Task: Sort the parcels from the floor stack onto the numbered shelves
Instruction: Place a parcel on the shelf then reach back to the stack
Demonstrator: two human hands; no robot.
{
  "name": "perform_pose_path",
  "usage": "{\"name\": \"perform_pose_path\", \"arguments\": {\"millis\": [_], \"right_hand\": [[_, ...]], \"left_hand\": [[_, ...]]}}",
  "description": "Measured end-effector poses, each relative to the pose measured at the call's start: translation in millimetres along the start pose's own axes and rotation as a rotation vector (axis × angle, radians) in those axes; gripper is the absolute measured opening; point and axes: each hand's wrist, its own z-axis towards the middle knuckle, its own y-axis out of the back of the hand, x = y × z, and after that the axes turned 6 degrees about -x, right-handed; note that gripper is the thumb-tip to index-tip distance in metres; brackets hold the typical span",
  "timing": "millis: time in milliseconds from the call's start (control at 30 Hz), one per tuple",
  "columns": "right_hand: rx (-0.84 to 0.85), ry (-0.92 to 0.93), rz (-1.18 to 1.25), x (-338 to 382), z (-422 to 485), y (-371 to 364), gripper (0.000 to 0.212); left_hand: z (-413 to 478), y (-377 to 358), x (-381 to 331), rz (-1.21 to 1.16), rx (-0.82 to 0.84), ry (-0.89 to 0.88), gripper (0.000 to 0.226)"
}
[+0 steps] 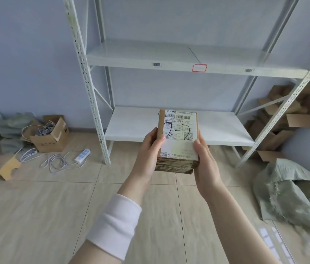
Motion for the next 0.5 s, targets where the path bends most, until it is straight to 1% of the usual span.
{"name": "perform_pose_path", "arguments": {"millis": [67, 233, 333, 400, 500], "right_hand": [[0.002, 0.005, 0.002, -3.8, 19.5, 4.0, 0.067], [-0.006, -0.030, -0.039, -11.3, 80.6, 19.7, 0.073], [0.017, -0.030, -0.036, -8.4, 122.9, 27.8, 0.072], [0.024, -0.047, -0.037, -7.3, 148.8, 29.6, 0.076], [0.072, -0.045, -0.076, -10.3, 185.5, 26.8, 0.077]], "left_hand": [[19.1, -3.4, 4.0, -0.007, 0.001, 0.006, 0.023], [75.4, -20.9, 14.6, 0.022, 0.006, -0.023, 0.027], [114.4, -32.8, 17.5, 0.054, 0.013, -0.052, 0.026], [139.5, -35.7, 20.8, 0.057, 0.006, -0.044, 0.026], [173.2, -34.4, 24.4, 0.088, 0.000, -0.059, 0.026]]}}
